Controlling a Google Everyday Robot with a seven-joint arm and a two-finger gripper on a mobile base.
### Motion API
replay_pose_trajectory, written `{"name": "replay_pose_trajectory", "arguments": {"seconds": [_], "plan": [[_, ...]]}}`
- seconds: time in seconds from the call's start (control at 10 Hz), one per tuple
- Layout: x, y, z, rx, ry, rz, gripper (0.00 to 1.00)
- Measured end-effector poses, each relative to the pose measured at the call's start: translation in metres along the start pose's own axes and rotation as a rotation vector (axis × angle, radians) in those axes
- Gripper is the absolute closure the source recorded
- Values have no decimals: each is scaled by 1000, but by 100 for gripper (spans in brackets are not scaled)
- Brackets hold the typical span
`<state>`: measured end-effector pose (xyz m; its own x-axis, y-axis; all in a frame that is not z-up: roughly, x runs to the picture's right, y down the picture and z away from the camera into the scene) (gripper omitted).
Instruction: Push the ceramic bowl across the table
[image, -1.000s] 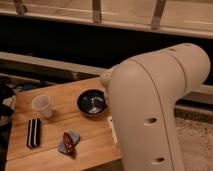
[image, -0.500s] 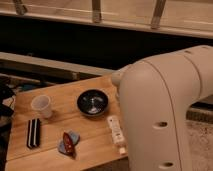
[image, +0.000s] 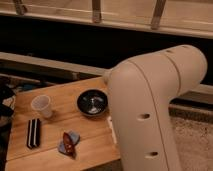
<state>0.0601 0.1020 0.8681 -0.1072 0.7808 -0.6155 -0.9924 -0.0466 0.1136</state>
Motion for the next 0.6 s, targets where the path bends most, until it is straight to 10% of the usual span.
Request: {"name": "replay_pose_trajectory", "arguments": {"seconds": [0.3,0.6], "plan": [[-3,-3,14,31,26,3,22],[9,-46,20,63,25,61,20]]}}
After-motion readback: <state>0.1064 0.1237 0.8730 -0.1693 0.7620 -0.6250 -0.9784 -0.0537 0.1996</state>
